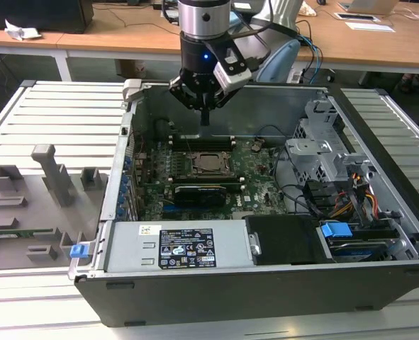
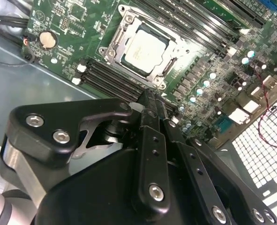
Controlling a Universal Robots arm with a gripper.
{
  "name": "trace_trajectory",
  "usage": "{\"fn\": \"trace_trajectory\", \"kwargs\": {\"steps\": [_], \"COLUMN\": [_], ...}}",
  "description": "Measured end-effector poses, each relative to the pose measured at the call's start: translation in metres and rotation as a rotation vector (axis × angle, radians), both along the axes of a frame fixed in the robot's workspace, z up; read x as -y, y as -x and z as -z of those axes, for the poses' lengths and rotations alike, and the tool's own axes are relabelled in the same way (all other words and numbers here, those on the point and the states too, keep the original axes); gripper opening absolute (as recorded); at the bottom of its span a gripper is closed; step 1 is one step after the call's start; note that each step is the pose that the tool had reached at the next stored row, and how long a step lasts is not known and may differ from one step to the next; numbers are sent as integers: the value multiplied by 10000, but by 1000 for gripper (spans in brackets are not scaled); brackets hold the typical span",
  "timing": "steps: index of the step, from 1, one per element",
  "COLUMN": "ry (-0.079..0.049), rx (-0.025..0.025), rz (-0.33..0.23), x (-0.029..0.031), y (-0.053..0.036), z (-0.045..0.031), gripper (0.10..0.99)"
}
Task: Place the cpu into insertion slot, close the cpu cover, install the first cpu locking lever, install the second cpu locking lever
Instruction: 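Install the first cpu locking lever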
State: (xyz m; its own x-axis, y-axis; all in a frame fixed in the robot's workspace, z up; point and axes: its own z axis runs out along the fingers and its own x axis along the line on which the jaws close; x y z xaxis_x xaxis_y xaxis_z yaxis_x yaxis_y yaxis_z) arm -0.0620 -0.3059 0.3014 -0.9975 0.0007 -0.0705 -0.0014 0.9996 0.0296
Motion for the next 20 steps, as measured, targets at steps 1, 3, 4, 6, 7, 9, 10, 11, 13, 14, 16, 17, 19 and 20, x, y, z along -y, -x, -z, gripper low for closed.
{"fn": "trace_trajectory", "kwargs": {"steps": [1, 3, 4, 6, 7, 9, 10, 11, 13, 14, 16, 17, 19, 20], "ry": [2, 3, 4, 5, 5, 4, 3, 2, 2, 2, 2, 2, 1, 3], "rx": [-17, -164, -302, -472, -480, -481, -481, -481, -480, -480, -480, -481, -480, -482], "rz": [0, -1, -1, -1, 2, 17, 54, 89, 113, 113, 120, 129, 144, 146], "x": [0, 0, 0, 0, 0, 0, 0, 0, 0, 0, 0, 0, 0, 1], "y": [7, 7, 8, 8, 14, 32, 39, 48, 78, 96, 133, 152, 200, 231], "z": [3, 4, 4, 10, 18, 40, 52, 64, 92, 105, 126, 134, 155, 163], "gripper": [110, 110, 110, 110, 110, 110, 110, 110, 110, 110, 110, 110, 110, 110]}}
